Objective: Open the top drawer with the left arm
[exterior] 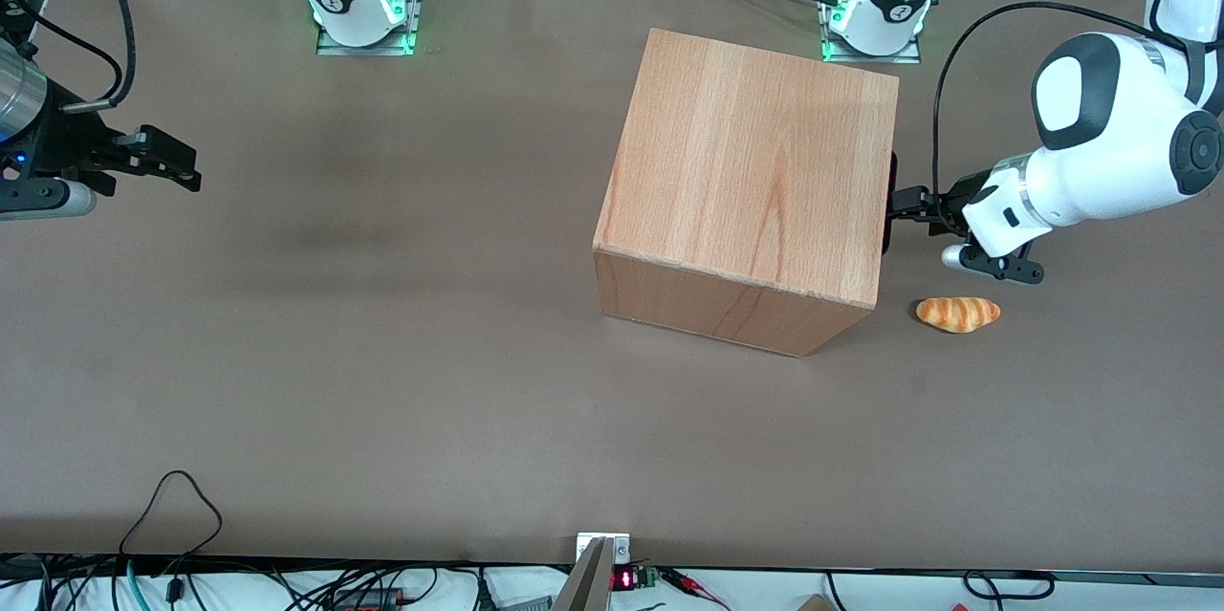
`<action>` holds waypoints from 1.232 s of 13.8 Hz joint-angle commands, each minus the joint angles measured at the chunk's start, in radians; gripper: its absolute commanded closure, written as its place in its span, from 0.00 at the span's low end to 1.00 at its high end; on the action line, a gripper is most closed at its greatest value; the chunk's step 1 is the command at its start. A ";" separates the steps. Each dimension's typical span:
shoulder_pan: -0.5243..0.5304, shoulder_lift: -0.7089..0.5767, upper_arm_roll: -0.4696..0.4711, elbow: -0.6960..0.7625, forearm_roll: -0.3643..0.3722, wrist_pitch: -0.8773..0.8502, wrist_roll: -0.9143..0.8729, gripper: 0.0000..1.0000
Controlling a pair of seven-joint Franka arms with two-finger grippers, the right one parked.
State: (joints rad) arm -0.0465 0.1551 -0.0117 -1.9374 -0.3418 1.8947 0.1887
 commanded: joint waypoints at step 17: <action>0.014 0.049 -0.002 -0.017 -0.022 0.119 0.012 0.00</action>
State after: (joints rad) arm -0.0440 0.1918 -0.0147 -1.9408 -0.3465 1.9790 0.1868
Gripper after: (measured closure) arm 0.000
